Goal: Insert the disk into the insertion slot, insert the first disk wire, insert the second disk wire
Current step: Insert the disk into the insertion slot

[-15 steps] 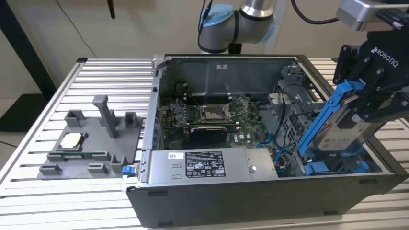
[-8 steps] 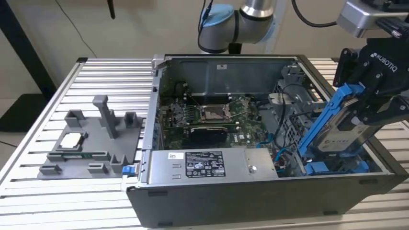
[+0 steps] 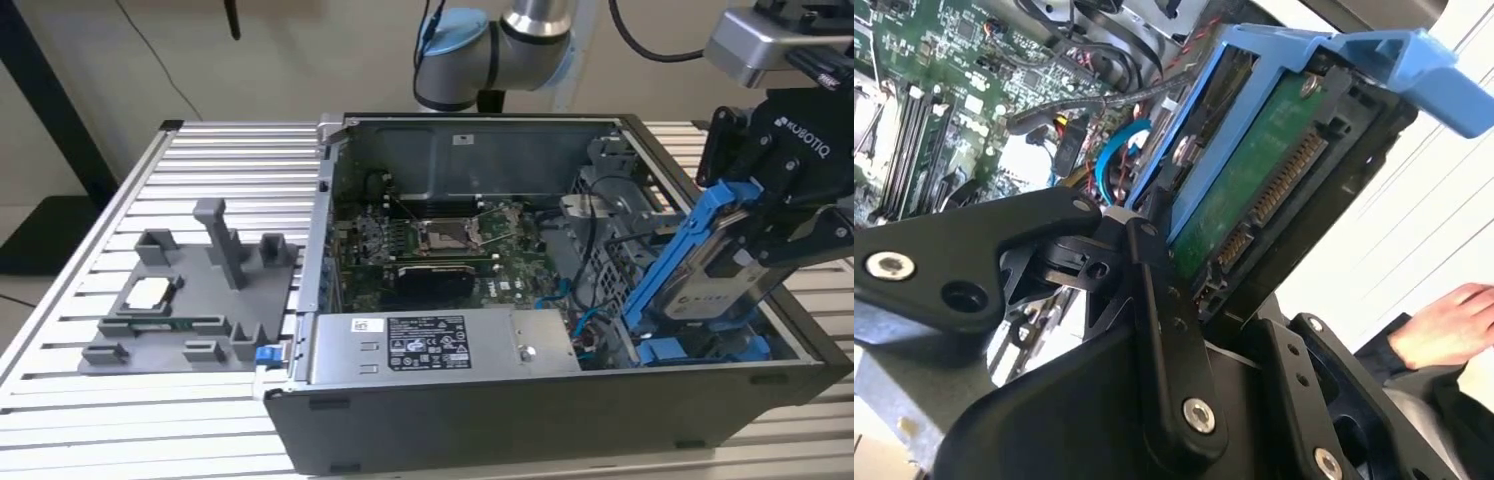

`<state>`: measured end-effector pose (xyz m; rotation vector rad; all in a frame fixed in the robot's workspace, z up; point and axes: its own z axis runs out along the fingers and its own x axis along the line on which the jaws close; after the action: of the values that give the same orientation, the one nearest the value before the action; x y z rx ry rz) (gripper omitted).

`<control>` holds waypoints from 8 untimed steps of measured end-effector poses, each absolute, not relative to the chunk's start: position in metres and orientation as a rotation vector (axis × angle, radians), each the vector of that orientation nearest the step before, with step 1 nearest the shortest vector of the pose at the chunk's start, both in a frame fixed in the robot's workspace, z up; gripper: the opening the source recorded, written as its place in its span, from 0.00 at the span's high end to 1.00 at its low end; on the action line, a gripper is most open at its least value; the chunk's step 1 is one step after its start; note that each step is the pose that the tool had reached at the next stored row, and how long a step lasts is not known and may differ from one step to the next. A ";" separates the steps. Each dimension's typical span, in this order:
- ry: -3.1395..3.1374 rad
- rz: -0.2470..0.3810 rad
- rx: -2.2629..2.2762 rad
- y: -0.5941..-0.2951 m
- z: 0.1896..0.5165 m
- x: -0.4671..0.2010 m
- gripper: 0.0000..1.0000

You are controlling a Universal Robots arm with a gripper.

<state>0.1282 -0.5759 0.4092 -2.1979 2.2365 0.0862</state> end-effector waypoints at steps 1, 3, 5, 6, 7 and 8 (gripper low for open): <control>2.237 0.086 -2.198 -0.576 0.409 0.128 0.67; 2.237 0.087 -2.198 -0.576 0.410 0.128 0.67; 2.237 0.088 -2.198 -0.576 0.410 0.128 0.67; 2.237 0.088 -2.198 -0.576 0.411 0.128 0.67; 2.237 0.088 -2.198 -0.576 0.411 0.128 0.67; 2.237 0.087 -2.198 -0.576 0.411 0.128 0.67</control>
<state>0.1283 -0.5761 0.4111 -2.1985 2.2369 0.0875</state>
